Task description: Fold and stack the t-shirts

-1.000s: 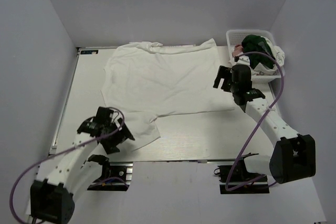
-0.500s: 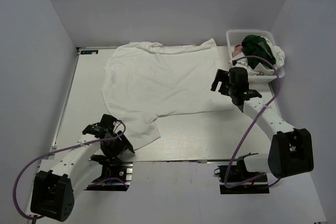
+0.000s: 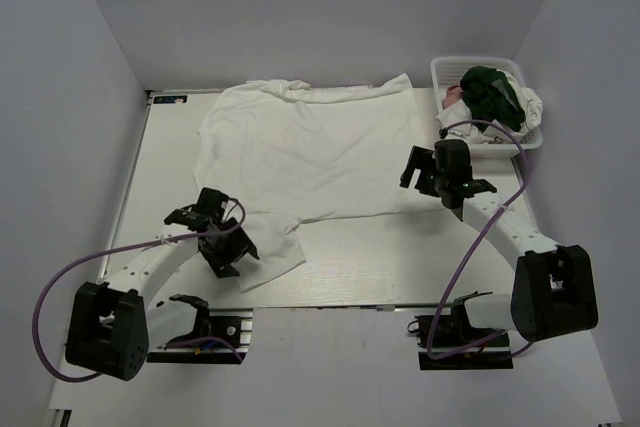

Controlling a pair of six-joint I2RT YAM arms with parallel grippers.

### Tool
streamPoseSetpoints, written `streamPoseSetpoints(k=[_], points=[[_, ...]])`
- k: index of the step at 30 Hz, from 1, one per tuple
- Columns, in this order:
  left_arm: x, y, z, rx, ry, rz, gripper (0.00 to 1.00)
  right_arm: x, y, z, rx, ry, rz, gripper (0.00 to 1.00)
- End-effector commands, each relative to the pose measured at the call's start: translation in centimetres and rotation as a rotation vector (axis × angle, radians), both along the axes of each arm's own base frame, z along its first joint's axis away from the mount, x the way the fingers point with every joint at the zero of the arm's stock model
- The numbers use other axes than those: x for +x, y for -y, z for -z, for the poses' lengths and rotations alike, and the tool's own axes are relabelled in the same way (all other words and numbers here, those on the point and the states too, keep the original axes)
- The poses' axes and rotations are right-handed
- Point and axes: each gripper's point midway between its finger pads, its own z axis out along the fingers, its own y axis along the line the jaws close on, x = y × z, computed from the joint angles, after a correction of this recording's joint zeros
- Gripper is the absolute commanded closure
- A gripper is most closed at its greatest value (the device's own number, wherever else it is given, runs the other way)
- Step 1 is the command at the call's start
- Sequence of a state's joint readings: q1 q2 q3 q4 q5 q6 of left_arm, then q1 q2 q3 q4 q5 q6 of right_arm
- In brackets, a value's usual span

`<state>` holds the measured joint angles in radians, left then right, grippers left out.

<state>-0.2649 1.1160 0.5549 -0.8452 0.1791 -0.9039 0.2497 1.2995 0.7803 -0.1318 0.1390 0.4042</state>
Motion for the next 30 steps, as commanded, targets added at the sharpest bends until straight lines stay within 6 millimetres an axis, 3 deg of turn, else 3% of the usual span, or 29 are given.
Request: streamPoseSetpoints(k=[1, 7, 11, 15, 22, 26, 28, 29, 30], points=[[3.0, 0.0, -1.5, 0.016, 0.128, 0.028, 0.27, -0.2, -0.1, -0.3, 0.007, 0.0, -0.008, 0.1], [1.1, -0.8, -0.3, 0.056, 0.044, 0.061, 0.27, -0.4, 0.2, 0.2, -0.007, -0.016, -0.005, 0.1], [-0.7, -0.6, -0.6, 0.025, 0.004, 0.07, 0.27, -0.8, 0.7, 0.5, -0.024, -0.035, 0.005, 0.1], [-1.0, -0.3, -0.6, 0.001, 0.018, 0.084, 0.27, -1.1, 0.9, 0.6, -0.037, -0.04, 0.015, 0.1], [-2.7, 0.5, 1.2, -0.047, -0.064, 0.117, 0.29, -1.7, 2.0, 1.2, -0.055, -0.069, 0.074, 0.1], [-2.2, 0.3, 2.0, -0.028, -0.068, 0.093, 0.34, -2.1, 2.4, 1.5, -0.051, -0.083, 0.106, 0.1], [-2.1, 0.4, 2.6, -0.027, -0.071, 0.092, 0.42, -2.6, 3.2, 2.0, -0.069, -0.11, 0.137, 0.1], [-1.7, 0.5, 2.6, -0.031, -0.056, 0.093, 0.64, -2.8, 3.9, 2.3, -0.074, -0.125, 0.184, 0.1], [-1.6, 0.5, 2.8, -0.031, -0.056, 0.093, 0.79, -3.0, 5.0, 2.4, -0.107, -0.128, 0.24, 0.1]])
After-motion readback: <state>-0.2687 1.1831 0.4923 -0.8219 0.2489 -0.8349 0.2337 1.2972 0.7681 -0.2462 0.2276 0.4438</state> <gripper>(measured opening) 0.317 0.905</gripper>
